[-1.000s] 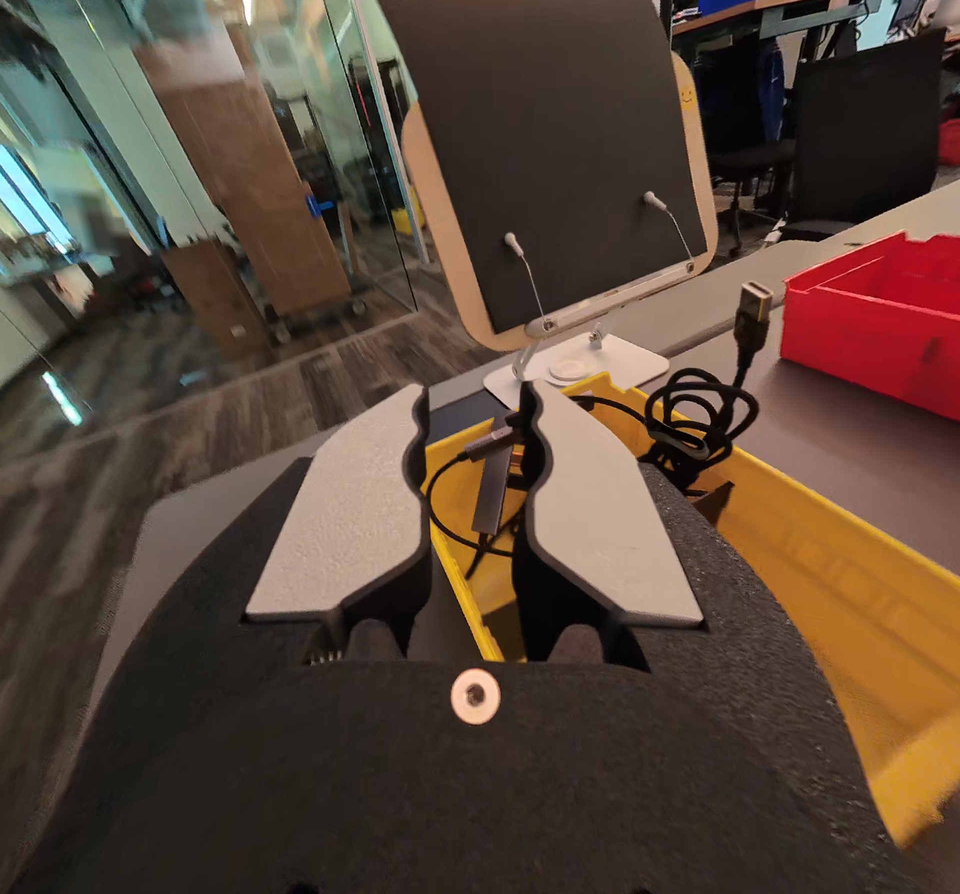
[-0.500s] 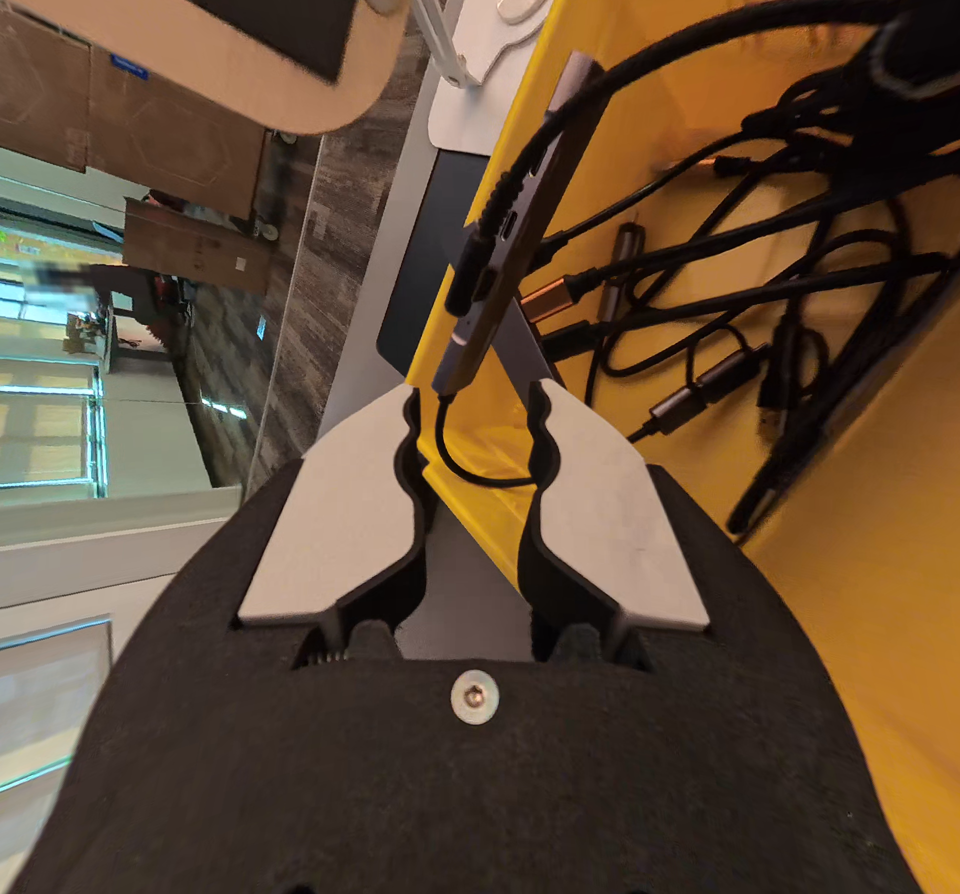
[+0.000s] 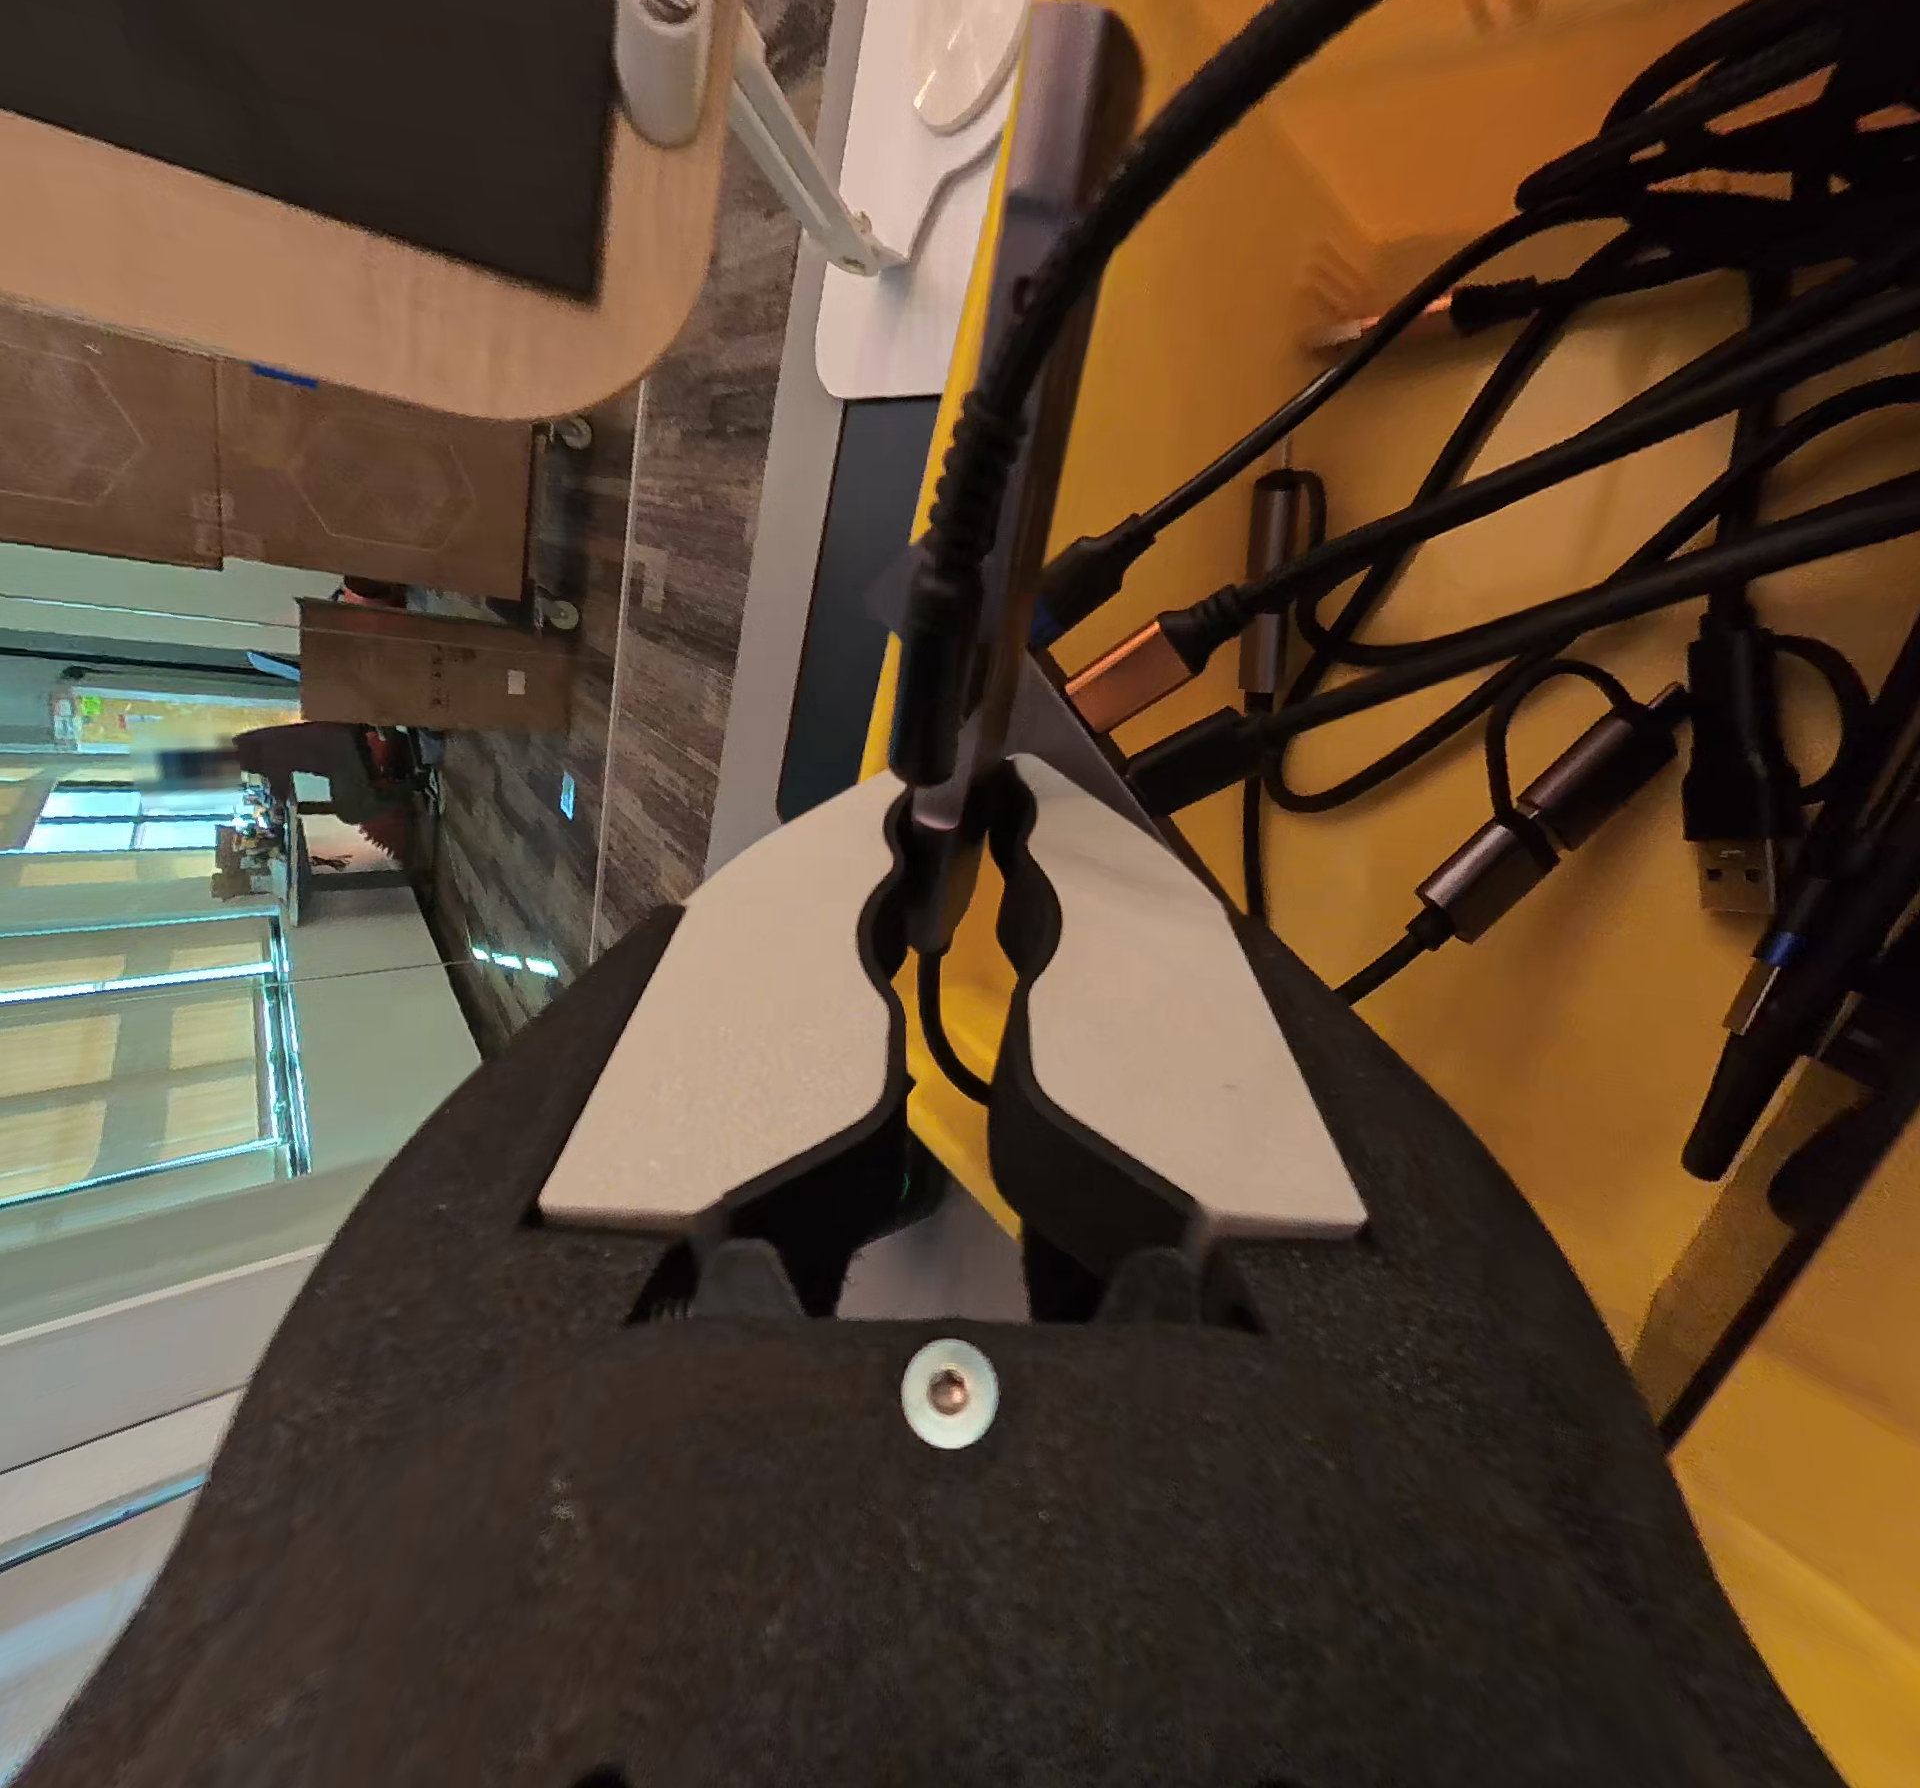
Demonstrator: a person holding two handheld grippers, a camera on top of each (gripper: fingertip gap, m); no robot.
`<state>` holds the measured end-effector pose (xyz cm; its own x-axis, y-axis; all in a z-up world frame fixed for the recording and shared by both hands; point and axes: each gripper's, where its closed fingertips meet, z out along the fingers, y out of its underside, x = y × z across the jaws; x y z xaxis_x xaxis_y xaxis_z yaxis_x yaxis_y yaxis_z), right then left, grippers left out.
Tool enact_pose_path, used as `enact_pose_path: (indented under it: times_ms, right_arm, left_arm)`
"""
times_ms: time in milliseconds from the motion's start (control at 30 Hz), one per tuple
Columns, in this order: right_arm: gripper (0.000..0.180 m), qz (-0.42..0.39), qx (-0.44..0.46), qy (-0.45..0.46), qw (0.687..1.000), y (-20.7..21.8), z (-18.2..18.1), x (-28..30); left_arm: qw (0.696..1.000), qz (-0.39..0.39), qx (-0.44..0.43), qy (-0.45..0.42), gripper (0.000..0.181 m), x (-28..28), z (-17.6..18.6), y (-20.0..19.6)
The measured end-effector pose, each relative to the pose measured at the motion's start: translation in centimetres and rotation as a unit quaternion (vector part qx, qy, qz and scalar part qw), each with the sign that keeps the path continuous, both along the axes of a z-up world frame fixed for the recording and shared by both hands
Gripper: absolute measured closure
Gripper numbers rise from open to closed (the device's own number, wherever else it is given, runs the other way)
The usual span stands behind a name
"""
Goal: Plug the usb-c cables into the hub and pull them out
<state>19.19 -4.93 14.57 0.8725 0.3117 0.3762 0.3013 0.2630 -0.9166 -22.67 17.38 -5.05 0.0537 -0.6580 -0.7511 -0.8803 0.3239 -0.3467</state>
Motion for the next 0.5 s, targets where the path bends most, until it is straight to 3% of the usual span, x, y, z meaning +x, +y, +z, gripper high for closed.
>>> enact_pose_path:
  times_ms: [500]
  right_arm:
    - [0.142,0.01,-0.003,0.002,1.0,-0.3,0.3,0.2]
  left_arm:
    - [0.993,0.038,0.108,0.012,0.171,-2.5,11.9,-4.3]
